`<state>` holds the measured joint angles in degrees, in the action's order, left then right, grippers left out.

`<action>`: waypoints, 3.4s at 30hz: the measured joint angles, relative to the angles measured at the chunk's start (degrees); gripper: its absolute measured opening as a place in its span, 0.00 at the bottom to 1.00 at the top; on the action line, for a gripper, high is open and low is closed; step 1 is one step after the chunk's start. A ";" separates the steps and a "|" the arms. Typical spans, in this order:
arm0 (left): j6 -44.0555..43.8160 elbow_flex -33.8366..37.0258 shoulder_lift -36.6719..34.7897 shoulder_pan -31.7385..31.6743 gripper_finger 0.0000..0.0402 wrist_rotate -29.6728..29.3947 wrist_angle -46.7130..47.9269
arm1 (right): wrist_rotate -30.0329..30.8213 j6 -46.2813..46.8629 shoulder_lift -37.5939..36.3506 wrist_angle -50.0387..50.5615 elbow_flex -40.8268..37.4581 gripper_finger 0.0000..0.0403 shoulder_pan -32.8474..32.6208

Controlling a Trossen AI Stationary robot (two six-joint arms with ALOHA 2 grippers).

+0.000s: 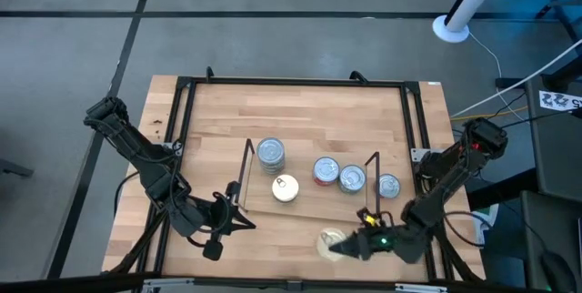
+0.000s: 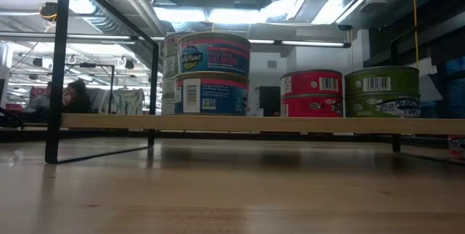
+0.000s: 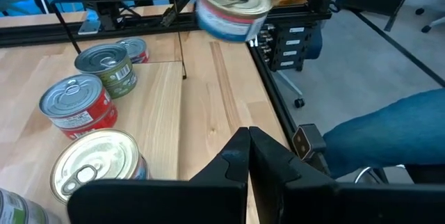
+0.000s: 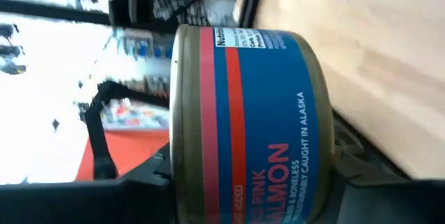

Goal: Stack canned seafood by type on shelf
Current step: Stack the blue pink tuna can on top of the blue pink tuna cans on the shelf

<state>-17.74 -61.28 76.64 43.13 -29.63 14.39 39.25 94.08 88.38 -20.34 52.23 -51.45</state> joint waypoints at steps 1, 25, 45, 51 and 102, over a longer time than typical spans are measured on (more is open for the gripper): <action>-0.36 -0.01 0.00 0.00 0.01 -0.01 0.02 | 0.04 -0.10 0.00 -0.71 0.00 0.45 0.97; -0.17 -0.01 0.00 -0.72 0.01 -0.02 -0.01 | -17.62 -16.52 3.59 -6.33 5.68 0.50 20.11; 3.66 -0.02 3.15 -5.67 0.01 -4.13 -1.41 | -23.54 -12.83 7.49 -0.19 5.68 0.45 31.66; 5.27 0.00 4.40 -10.85 0.01 -4.70 -1.96 | -24.49 -12.16 7.50 1.99 5.68 0.47 32.51; 7.64 0.00 10.78 -17.08 0.01 -4.54 6.60 | -30.26 -2.70 7.45 4.39 5.68 0.70 32.73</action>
<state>-10.10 -61.28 87.42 26.05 -34.17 20.99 8.99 91.38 95.83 -15.94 57.91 -18.72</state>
